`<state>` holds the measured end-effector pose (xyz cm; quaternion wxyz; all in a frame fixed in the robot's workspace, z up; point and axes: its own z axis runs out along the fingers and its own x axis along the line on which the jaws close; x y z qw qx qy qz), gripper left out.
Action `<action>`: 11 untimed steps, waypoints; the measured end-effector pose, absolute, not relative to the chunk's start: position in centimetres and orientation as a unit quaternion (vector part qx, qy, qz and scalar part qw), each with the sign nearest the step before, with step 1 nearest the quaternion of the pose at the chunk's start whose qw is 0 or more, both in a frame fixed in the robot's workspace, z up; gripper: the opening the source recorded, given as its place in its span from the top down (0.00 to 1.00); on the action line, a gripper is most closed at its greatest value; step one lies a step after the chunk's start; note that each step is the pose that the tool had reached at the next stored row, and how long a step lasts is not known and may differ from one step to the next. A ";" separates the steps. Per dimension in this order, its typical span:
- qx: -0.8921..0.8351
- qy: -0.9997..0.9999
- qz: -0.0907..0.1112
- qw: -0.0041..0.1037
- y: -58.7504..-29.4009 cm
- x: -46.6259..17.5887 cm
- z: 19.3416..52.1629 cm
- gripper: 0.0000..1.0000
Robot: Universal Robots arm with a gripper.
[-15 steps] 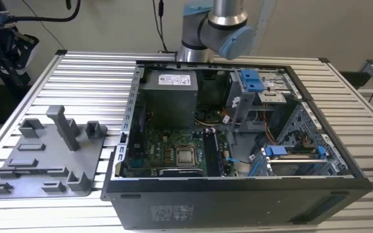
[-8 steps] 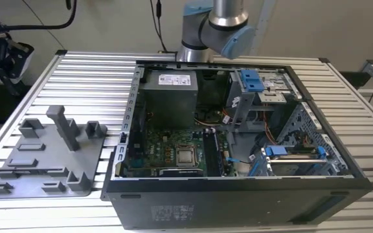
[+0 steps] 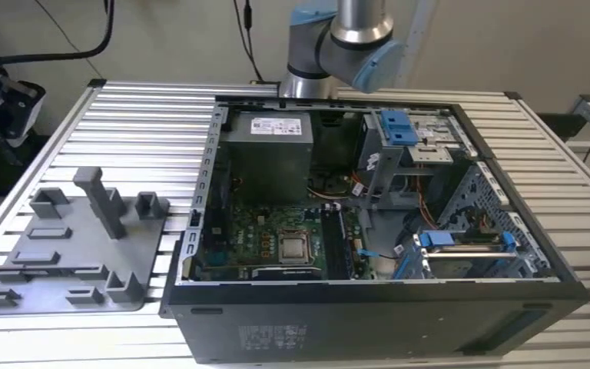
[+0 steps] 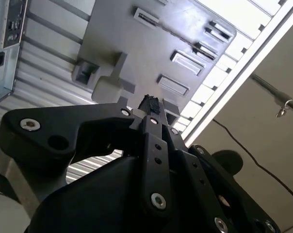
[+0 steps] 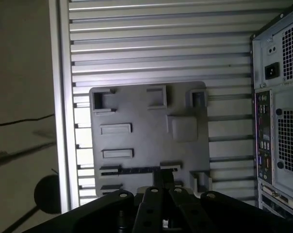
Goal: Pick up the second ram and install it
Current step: 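Reach for the second ram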
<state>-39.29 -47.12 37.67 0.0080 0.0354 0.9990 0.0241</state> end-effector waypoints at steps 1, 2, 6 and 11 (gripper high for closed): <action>0.035 0.999 0.024 0.008 -47.3 -39.3 37.7 0.89; 0.035 0.999 0.024 0.008 -47.5 -39.3 37.6 0.89; 0.036 0.999 0.024 0.008 -47.7 -39.3 37.6 0.89; 0.035 0.999 0.025 0.008 -47.7 -39.3 37.6 0.89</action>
